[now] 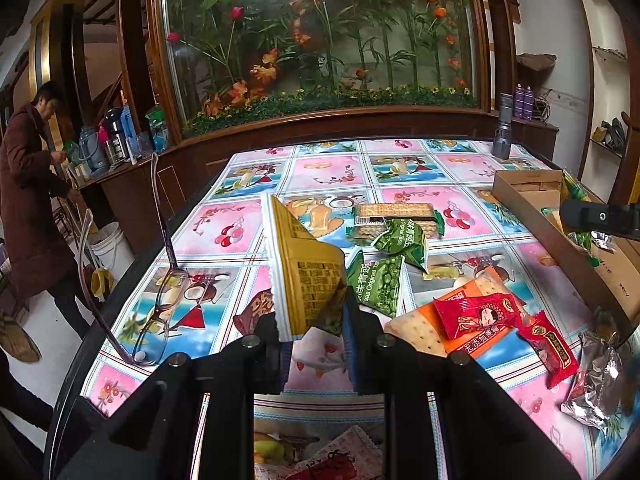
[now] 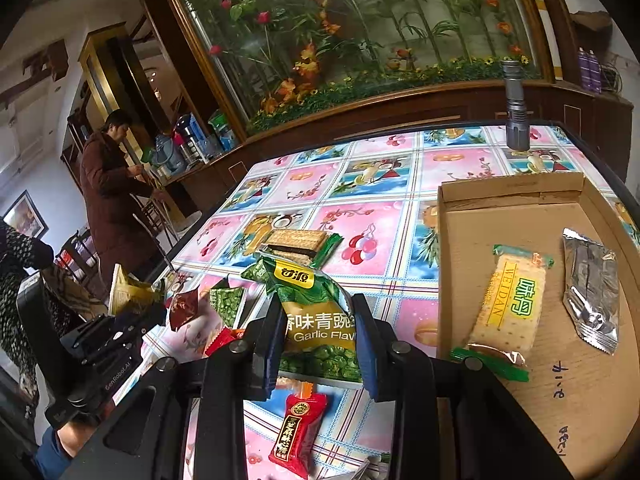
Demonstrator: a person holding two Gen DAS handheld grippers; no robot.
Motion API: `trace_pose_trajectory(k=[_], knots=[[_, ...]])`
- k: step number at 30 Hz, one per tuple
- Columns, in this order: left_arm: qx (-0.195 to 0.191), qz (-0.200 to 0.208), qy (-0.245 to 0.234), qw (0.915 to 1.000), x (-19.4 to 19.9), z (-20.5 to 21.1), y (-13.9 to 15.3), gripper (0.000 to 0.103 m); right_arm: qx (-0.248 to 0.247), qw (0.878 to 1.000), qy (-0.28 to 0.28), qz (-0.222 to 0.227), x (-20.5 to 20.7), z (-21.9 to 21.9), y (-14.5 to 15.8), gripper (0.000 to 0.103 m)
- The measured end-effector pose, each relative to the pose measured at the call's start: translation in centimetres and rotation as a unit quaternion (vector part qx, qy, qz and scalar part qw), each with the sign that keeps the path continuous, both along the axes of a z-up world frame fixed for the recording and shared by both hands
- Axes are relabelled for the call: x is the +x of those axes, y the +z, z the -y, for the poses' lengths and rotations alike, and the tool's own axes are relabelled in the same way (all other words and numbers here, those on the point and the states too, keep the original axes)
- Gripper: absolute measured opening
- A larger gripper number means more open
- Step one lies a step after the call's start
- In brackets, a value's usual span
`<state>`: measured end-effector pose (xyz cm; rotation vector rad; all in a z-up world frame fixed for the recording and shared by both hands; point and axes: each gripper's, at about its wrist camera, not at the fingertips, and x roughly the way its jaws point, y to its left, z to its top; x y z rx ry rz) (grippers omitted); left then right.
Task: Organize snacks
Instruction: 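Carry the yellow bag and green pea bag over the cardboard box with both tools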
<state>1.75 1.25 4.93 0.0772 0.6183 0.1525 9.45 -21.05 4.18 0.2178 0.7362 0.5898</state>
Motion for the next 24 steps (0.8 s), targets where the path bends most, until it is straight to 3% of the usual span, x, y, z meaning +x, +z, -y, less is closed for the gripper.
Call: trace_pose_trajectory(k=[10, 13, 17, 24], knots=[[-0.029, -0.001, -0.028, 0.9992, -0.2, -0.1, 0.3, 0.021, 0.005, 0.999, -0.034, -0.01, 1.2, 1.9, -0.2, 0.035], [-0.055, 0.0, -0.046, 0.9974, -0.3, -0.2, 0.6, 0.021, 0.02, 0.998, -0.052, -0.019, 1.9, 3.3, -0.1, 0.035], [-0.062, -0.006, -0.047, 0.997, -0.2, 0.0, 0.9, 0.021, 0.034, 0.996, -0.076, -0.023, 2.6, 5.2, 0.1, 0.035], [-0.067, -0.015, -0.08, 0.9944, 0.5, 3.5, 2.5, 0.021, 0.063, 0.99, -0.125, -0.021, 3.3, 9.5, 1.0, 0.035]])
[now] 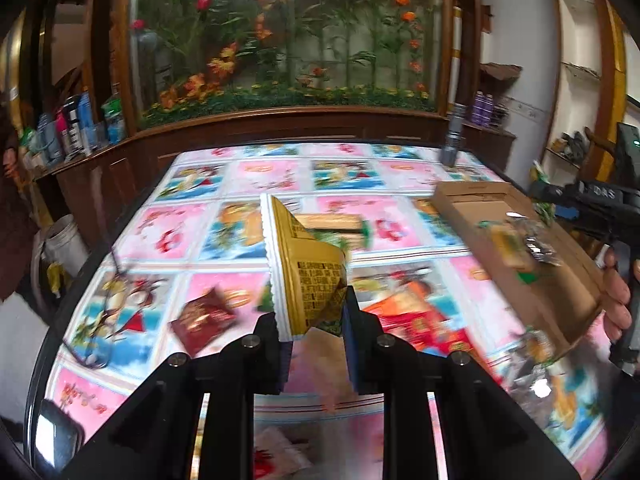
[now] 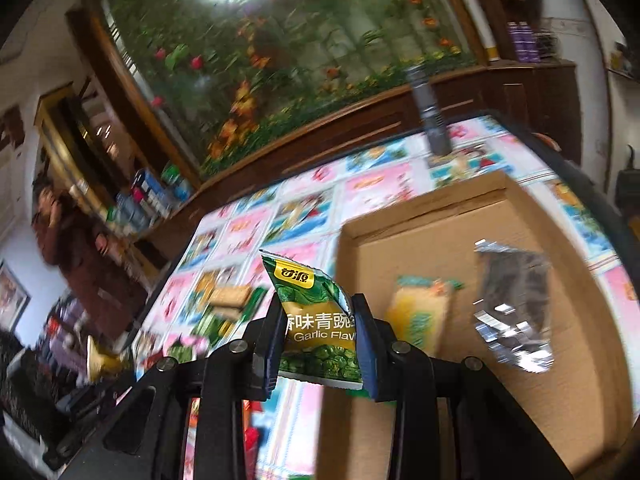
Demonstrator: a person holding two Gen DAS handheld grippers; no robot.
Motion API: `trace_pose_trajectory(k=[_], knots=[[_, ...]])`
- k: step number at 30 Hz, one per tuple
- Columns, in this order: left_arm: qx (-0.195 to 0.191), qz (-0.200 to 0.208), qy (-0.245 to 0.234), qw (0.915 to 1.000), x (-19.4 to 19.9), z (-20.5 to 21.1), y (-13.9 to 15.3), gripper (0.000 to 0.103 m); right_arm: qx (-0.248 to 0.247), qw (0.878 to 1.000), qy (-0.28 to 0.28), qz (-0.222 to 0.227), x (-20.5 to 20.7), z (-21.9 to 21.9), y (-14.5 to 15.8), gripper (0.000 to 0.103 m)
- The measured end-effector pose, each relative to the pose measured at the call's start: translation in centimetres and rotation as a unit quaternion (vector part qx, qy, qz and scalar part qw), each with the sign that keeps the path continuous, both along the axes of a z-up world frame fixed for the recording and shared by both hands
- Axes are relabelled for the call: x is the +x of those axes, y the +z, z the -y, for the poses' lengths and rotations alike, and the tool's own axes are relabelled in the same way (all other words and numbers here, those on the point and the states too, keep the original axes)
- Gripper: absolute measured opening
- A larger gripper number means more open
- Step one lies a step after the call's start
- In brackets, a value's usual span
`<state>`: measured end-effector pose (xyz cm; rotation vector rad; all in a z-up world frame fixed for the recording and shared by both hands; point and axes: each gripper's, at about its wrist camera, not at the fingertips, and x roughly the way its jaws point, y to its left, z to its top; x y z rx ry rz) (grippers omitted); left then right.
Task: Organize snacks
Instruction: 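Carry the yellow bag and green pea bag over the cardboard box with both tools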
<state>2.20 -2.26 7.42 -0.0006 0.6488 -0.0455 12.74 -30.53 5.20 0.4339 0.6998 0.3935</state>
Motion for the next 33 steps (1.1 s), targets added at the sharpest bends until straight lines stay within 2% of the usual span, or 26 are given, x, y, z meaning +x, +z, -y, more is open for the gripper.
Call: trace_pose_trajectory(k=[5, 10, 19, 27, 33], knots=[[-0.016, 0.0, -0.051, 0.9986, 0.8, 4.7, 1.5, 0.021, 0.028, 0.998, -0.052, -0.012, 0.7, 4.2, 0.1, 0.034], [-0.032, -0.006, -0.106, 0.9938, 1.7, 10.3, 2.2, 0.021, 0.035, 0.995, -0.087, -0.033, 1.2, 6.1, -0.4, 0.034], [-0.051, -0.047, -0.197, 0.978, 2.1, 19.7, -0.2, 0.021, 0.012, 0.991, -0.109, -0.074, 1.8, 7.1, -1.5, 0.034], [-0.063, -0.093, -0.208, 0.9717, 3.6, 21.9, -3.4, 0.021, -0.017, 0.988, -0.095, -0.123, 2.6, 7.3, -3.1, 0.034], [-0.062, -0.107, -0.214, 0.969, 3.7, 21.8, -4.5, 0.021, -0.032, 0.986, -0.092, -0.136, 2.6, 6.7, -3.5, 0.034]])
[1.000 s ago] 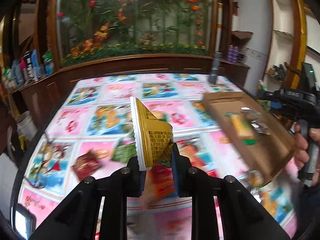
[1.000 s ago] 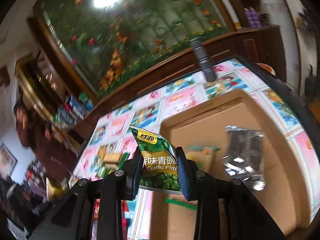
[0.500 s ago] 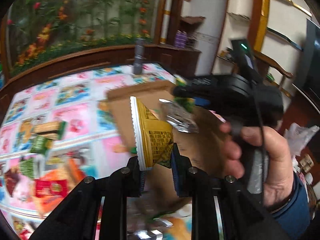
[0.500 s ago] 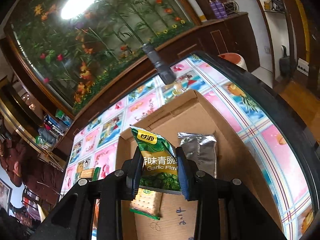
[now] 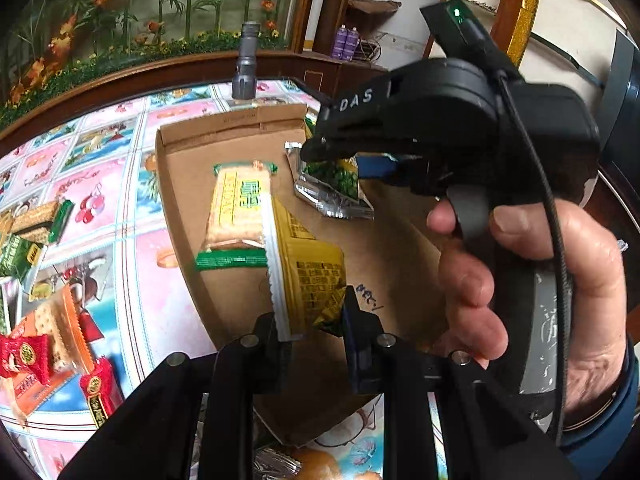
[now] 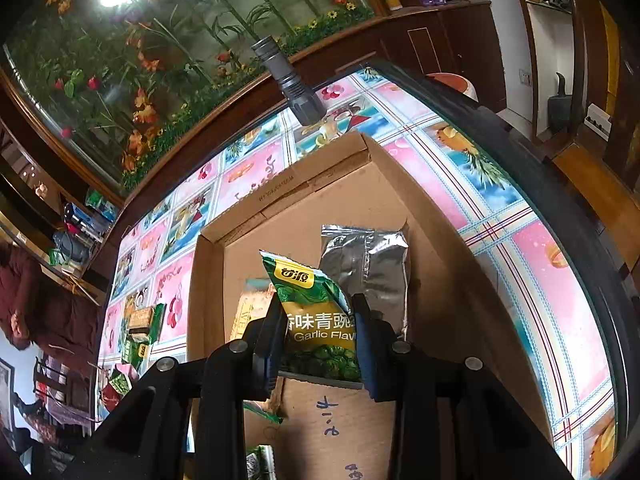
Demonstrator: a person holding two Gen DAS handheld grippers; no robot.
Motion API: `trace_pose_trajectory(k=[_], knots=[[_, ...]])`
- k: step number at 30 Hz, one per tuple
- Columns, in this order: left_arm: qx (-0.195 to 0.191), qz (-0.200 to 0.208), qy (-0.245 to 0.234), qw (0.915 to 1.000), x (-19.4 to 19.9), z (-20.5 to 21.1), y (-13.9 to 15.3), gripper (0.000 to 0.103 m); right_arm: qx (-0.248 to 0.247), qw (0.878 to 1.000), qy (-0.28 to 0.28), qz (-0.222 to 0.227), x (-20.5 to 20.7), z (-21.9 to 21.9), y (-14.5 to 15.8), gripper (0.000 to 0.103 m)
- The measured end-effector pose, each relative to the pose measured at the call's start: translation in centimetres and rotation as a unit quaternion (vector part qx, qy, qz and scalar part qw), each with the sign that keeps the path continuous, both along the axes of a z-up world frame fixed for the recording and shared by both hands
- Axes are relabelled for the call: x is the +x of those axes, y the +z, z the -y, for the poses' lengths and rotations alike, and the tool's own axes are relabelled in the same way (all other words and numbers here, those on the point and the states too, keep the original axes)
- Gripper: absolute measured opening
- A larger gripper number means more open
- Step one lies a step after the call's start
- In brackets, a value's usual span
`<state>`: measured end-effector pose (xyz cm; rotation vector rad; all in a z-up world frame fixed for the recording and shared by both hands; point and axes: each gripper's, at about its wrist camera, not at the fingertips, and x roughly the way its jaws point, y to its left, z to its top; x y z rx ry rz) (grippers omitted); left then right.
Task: Organize snacks
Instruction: 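Carry the yellow bag and green pea bag over the cardboard box with both tools, then lower both bags into the box and open both tools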
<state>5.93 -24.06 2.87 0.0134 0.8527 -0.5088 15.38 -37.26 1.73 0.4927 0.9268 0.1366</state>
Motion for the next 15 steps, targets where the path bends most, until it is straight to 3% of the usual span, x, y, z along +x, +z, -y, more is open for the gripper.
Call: trace_pose_trajectory(k=[15], knots=[[0.0, -0.007, 0.001, 1.0, -0.1, 0.1, -0.5, 0.021, -0.051, 0.998, 0.042, -0.006, 0.0, -2.6, -0.1, 0.035]])
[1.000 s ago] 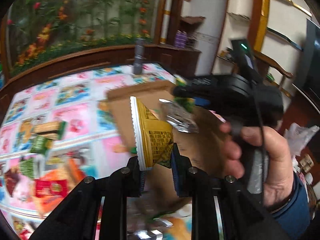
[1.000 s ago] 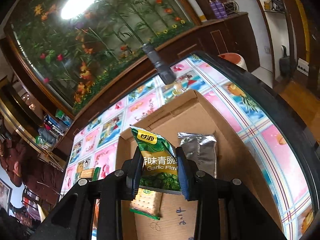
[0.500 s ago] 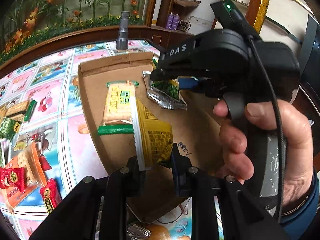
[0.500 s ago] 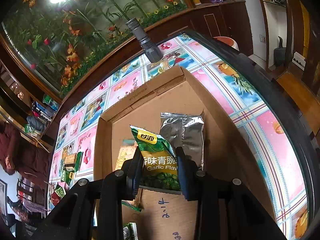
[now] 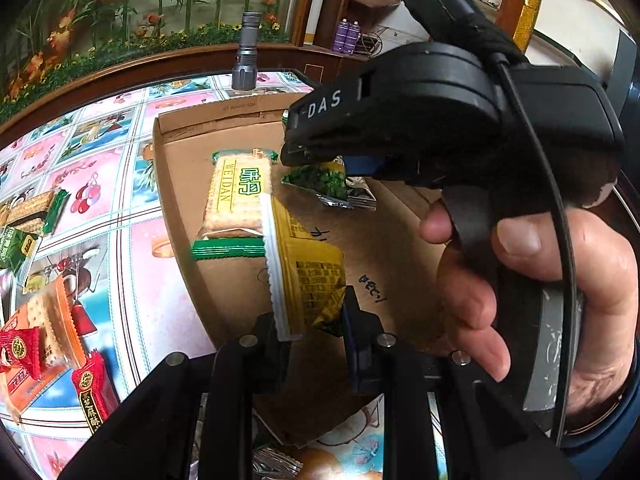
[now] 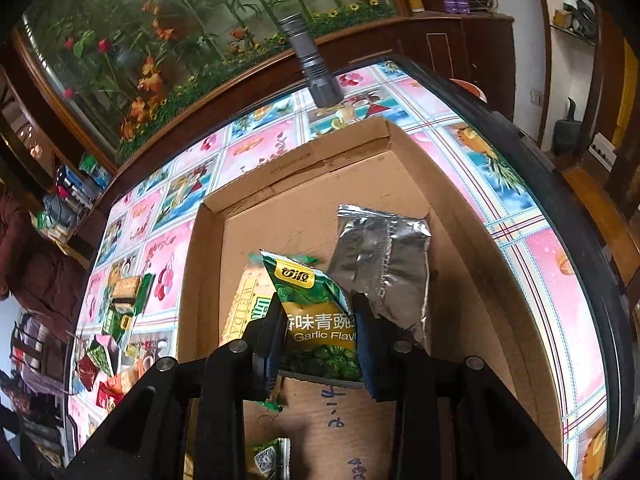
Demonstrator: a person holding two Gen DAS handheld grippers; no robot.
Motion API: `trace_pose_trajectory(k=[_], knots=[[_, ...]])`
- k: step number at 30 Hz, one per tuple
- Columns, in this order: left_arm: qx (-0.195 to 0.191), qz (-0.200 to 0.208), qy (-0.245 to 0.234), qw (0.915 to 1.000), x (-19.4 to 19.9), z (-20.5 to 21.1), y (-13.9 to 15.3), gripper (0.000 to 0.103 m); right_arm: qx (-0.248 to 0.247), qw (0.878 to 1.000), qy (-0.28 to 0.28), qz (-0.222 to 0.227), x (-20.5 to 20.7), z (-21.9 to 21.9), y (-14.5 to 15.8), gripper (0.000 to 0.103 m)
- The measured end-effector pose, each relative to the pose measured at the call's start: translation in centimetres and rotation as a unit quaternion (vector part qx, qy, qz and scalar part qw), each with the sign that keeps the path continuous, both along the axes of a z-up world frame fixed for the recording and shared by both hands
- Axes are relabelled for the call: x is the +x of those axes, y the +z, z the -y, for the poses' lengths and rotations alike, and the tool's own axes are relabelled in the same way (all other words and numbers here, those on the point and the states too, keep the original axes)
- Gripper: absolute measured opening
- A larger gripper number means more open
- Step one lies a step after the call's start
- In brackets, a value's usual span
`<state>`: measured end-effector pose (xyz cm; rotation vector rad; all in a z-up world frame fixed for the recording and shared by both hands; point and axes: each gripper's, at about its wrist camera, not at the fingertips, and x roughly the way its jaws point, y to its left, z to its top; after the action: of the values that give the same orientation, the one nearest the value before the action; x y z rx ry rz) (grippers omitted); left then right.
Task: Organize snacks
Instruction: 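Lower both bags into the box and open both tools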
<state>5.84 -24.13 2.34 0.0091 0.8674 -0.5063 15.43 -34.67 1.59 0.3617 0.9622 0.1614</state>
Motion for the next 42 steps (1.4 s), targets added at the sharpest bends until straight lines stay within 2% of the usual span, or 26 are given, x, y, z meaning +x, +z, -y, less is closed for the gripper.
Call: trace_pose_trajectory(k=[6, 8, 17, 24, 28, 42], knots=[[0.0, 0.003, 0.001, 1.0, -0.2, -0.1, 0.1, 0.024, -0.017, 1.0, 0.006, -0.001, -0.1, -0.6, 0.1, 0.036], [-0.001, 0.007, 0.004, 1.0, -0.2, -0.2, 0.2, 0.031, -0.018, 1.0, 0.005, -0.001, -0.1, -0.5, 0.2, 0.036], [-0.016, 0.002, 0.016, 0.9997, 0.0, -1.1, 0.6, 0.043, -0.02, 1.0, -0.003, 0.015, -0.4, -0.4, 0.8, 0.036], [-0.02, 0.019, 0.025, 0.9993, -0.8, -1.8, 1.8, 0.045, -0.001, 0.999, -0.02, 0.039, -0.9, 0.5, 1.9, 0.037], [-0.018, 0.021, 0.029, 0.9992, -1.5, -2.5, 2.4, 0.046, -0.001, 0.999, -0.023, 0.036, -0.8, 0.4, 1.9, 0.04], [-0.012, 0.037, 0.052, 0.9979, -4.5, -6.4, 3.9, 0.049, -0.014, 0.999, -0.012, 0.032, -0.6, -0.5, 1.4, 0.04]])
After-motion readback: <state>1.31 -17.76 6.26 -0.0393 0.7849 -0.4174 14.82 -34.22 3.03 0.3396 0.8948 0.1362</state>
